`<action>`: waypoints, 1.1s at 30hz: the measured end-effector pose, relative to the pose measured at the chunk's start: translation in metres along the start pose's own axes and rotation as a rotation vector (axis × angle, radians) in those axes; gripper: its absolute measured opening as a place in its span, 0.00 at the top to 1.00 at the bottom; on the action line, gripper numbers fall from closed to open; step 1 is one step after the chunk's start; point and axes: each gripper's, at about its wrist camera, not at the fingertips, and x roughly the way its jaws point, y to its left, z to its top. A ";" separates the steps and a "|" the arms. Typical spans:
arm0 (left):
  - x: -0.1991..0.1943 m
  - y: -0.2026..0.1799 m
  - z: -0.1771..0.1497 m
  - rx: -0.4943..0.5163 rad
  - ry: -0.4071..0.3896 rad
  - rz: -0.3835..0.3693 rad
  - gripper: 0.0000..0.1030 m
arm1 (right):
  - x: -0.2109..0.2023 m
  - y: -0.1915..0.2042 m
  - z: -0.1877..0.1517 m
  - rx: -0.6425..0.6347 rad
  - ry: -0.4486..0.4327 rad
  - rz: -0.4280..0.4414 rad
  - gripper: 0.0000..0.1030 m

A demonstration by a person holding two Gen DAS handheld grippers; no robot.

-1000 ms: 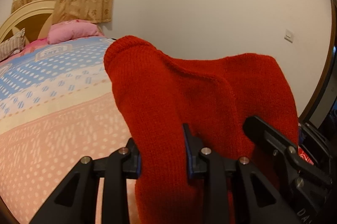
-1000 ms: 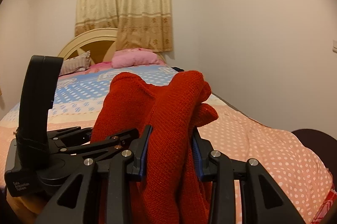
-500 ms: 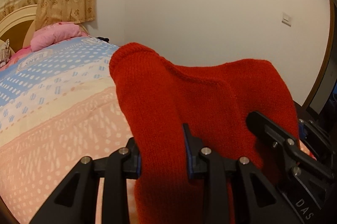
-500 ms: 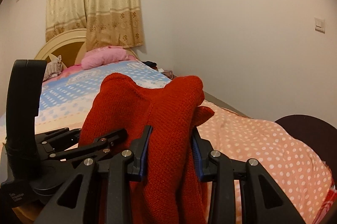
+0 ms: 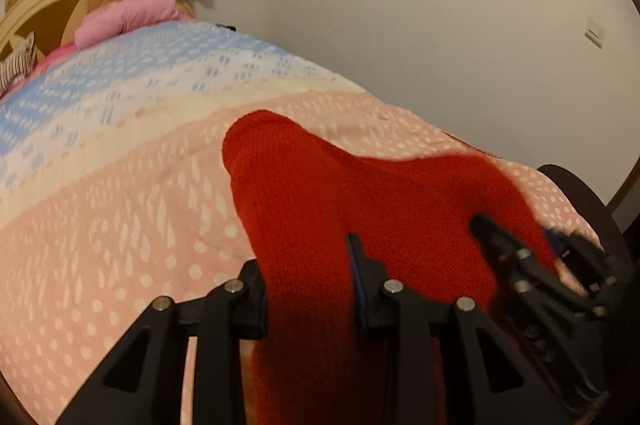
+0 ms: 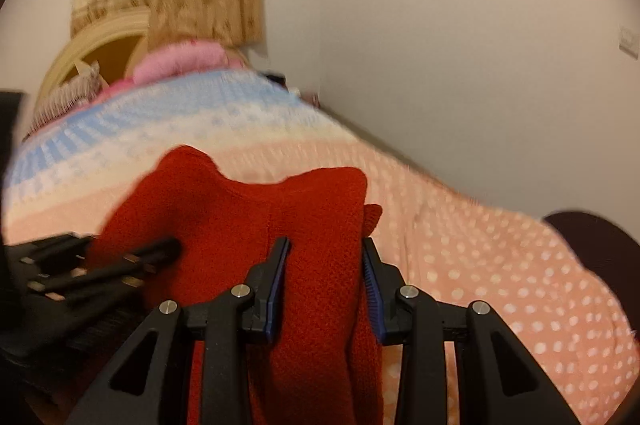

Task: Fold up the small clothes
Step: 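Lower the red bundle onto the bed and open both grippers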

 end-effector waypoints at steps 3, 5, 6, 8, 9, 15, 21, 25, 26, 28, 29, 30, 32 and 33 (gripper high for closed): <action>0.003 -0.007 -0.001 0.016 0.018 0.028 0.64 | 0.013 -0.015 -0.007 0.067 0.062 0.046 0.65; 0.007 -0.009 0.001 0.020 0.036 0.049 0.60 | 0.016 -0.017 -0.007 0.071 0.084 0.051 0.65; 0.010 -0.009 0.001 0.018 0.047 0.057 0.57 | 0.019 -0.016 -0.008 0.061 0.099 0.046 0.65; 0.016 -0.002 0.005 0.001 0.062 0.059 0.52 | 0.020 -0.013 -0.008 0.054 0.115 0.042 0.64; 0.018 0.001 0.006 -0.011 0.073 0.057 0.49 | 0.021 -0.014 -0.008 0.058 0.124 0.043 0.64; 0.024 0.009 0.009 -0.032 0.104 0.053 0.41 | 0.028 -0.029 -0.007 0.153 0.172 0.065 0.38; -0.021 0.015 -0.003 0.025 0.038 -0.028 0.29 | 0.001 -0.065 -0.023 0.376 0.179 0.224 0.34; -0.046 0.035 -0.032 -0.054 0.053 -0.175 0.29 | -0.041 -0.078 -0.050 0.411 0.153 0.320 0.34; -0.048 0.038 -0.037 -0.069 0.059 -0.193 0.29 | -0.048 -0.078 -0.059 0.407 0.162 0.337 0.34; -0.049 0.044 -0.051 -0.125 0.079 -0.248 0.29 | -0.054 -0.075 -0.074 0.395 0.203 0.354 0.34; -0.049 0.045 -0.055 -0.153 0.091 -0.270 0.29 | -0.056 -0.074 -0.081 0.391 0.219 0.360 0.34; -0.049 0.047 -0.059 -0.186 0.108 -0.293 0.29 | -0.057 -0.072 -0.088 0.388 0.231 0.366 0.34; -0.049 0.049 -0.066 -0.239 0.138 -0.343 0.29 | -0.065 -0.064 -0.094 0.339 0.222 0.347 0.34; -0.050 0.048 -0.070 -0.256 0.150 -0.363 0.29 | -0.066 -0.058 -0.095 0.317 0.238 0.355 0.34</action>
